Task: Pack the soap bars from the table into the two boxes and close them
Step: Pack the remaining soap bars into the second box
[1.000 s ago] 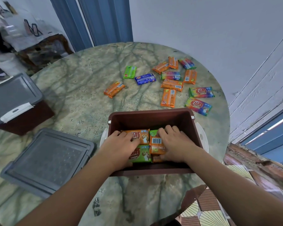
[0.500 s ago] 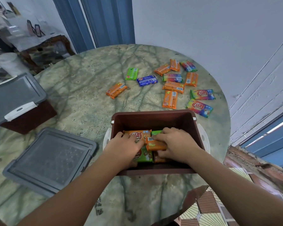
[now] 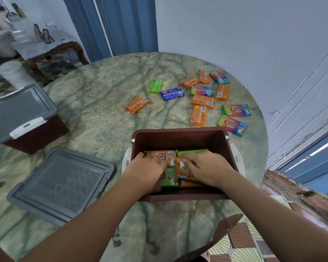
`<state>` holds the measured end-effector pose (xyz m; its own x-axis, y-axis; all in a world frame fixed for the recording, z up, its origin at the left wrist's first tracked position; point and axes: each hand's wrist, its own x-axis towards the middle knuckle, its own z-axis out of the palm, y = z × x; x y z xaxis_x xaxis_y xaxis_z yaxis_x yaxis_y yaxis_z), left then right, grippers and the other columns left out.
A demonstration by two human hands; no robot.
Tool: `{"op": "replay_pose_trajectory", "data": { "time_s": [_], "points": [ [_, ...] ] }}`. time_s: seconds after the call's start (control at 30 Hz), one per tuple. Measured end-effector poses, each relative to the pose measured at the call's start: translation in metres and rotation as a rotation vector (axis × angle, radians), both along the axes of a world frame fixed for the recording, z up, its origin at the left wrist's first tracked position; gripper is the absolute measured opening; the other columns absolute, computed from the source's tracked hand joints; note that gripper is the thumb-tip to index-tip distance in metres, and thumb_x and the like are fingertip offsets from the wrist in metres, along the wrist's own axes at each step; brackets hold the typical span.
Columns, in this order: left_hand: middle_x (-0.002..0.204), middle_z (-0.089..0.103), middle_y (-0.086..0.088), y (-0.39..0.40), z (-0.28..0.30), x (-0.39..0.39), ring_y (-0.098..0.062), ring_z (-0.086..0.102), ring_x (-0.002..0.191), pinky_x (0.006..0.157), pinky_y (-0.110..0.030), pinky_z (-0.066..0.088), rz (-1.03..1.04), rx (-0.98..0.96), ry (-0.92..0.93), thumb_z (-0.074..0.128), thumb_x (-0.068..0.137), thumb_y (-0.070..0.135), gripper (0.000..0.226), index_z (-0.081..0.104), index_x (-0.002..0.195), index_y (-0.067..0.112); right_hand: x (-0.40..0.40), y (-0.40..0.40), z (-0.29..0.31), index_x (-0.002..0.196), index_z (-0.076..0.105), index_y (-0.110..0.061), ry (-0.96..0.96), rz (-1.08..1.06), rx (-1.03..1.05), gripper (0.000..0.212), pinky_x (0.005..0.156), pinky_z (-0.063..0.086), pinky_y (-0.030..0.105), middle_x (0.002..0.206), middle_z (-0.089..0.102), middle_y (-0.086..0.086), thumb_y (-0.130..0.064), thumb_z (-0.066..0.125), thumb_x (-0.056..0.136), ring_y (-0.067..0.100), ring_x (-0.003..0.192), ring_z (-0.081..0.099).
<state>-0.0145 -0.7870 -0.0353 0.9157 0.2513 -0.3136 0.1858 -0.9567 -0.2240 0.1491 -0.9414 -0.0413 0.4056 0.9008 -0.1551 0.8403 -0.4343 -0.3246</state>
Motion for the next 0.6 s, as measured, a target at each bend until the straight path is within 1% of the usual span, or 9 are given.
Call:
{"op": "replay_pose_trajectory", "data": {
  "time_s": [0.07,0.13,0.2,0.27,0.3,0.4,0.47,0.53,0.6],
  "points": [
    [0.133,0.056,-0.009,0.001,0.0,0.001,-0.031,0.059,0.112,0.1,-0.046,0.042,-0.008,-0.004,-0.005,0.068,0.084,0.061,0.077,0.036,0.145,0.026,0.001,0.002,-0.002,0.134,0.059,-0.045,0.01,0.001,-0.058,0.038,0.087,0.054,0.04,0.121,0.068,-0.006,-0.05,0.035,0.105,0.022,0.111,0.064],
    [0.133,0.056,-0.009,0.002,0.001,0.001,-0.031,0.059,0.113,0.1,-0.045,0.042,-0.016,-0.006,-0.001,0.067,0.085,0.062,0.077,0.037,0.144,0.024,0.002,0.003,-0.004,0.141,0.054,-0.048,0.02,0.025,-0.128,0.039,0.09,0.053,0.041,0.124,0.057,-0.002,-0.049,0.035,0.107,0.023,0.114,0.059],
    [0.135,0.055,-0.009,0.003,0.001,0.001,-0.031,0.057,0.116,0.101,-0.045,0.041,-0.021,-0.011,-0.008,0.067,0.085,0.063,0.078,0.037,0.145,0.024,0.003,0.002,-0.007,0.147,0.049,-0.048,-0.042,0.058,-0.156,0.042,0.096,0.048,0.042,0.123,0.046,0.0,-0.051,0.035,0.107,0.023,0.115,0.048],
    [0.137,0.053,-0.008,0.003,0.001,0.0,-0.03,0.054,0.121,0.104,-0.045,0.039,-0.04,-0.017,-0.033,0.067,0.084,0.063,0.079,0.036,0.145,0.024,0.004,0.001,-0.008,0.148,0.048,-0.046,-0.122,0.08,-0.128,0.046,0.099,0.044,0.041,0.122,0.042,-0.002,-0.058,0.039,0.104,0.02,0.115,0.039],
    [0.138,0.051,-0.008,0.002,0.001,-0.001,-0.03,0.052,0.124,0.106,-0.046,0.038,-0.051,-0.022,-0.05,0.069,0.083,0.063,0.08,0.036,0.146,0.025,0.004,0.0,-0.007,0.148,0.046,-0.045,-0.134,0.09,-0.125,0.053,0.1,0.043,0.041,0.124,0.042,-0.003,-0.064,0.044,0.099,0.019,0.116,0.038],
    [0.14,0.048,-0.006,0.003,0.0,-0.002,-0.028,0.047,0.128,0.108,-0.045,0.036,-0.067,-0.034,-0.072,0.072,0.082,0.059,0.082,0.034,0.148,0.027,0.005,0.0,-0.009,0.151,0.038,-0.043,-0.089,0.141,-0.177,0.085,0.103,0.042,0.042,0.132,0.042,-0.003,-0.078,0.063,0.078,0.021,0.124,0.039],
    [0.139,0.049,-0.006,0.004,-0.001,-0.002,-0.028,0.048,0.128,0.108,-0.045,0.037,-0.075,-0.036,-0.075,0.071,0.084,0.056,0.079,0.034,0.148,0.028,0.006,0.001,-0.013,0.149,0.036,-0.041,-0.093,0.166,-0.193,0.093,0.104,0.043,0.042,0.133,0.04,-0.003,-0.072,0.074,0.07,0.021,0.125,0.04],
    [0.138,0.051,-0.006,0.004,-0.001,-0.002,-0.028,0.049,0.126,0.107,-0.045,0.038,-0.076,-0.04,-0.075,0.07,0.085,0.055,0.076,0.035,0.148,0.028,0.007,0.002,-0.015,0.144,0.039,-0.037,-0.109,0.169,-0.181,0.087,0.1,0.044,0.04,0.131,0.041,-0.003,-0.063,0.078,0.071,0.02,0.12,0.042],
    [0.137,0.051,-0.006,0.004,-0.002,-0.001,-0.028,0.05,0.125,0.105,-0.045,0.039,-0.073,-0.043,-0.072,0.07,0.085,0.056,0.076,0.035,0.147,0.028,0.007,0.002,-0.015,0.132,0.043,-0.033,-0.115,0.169,-0.152,0.079,0.094,0.045,0.037,0.125,0.041,-0.004,-0.059,0.08,0.068,0.018,0.112,0.042]
  ]
}}
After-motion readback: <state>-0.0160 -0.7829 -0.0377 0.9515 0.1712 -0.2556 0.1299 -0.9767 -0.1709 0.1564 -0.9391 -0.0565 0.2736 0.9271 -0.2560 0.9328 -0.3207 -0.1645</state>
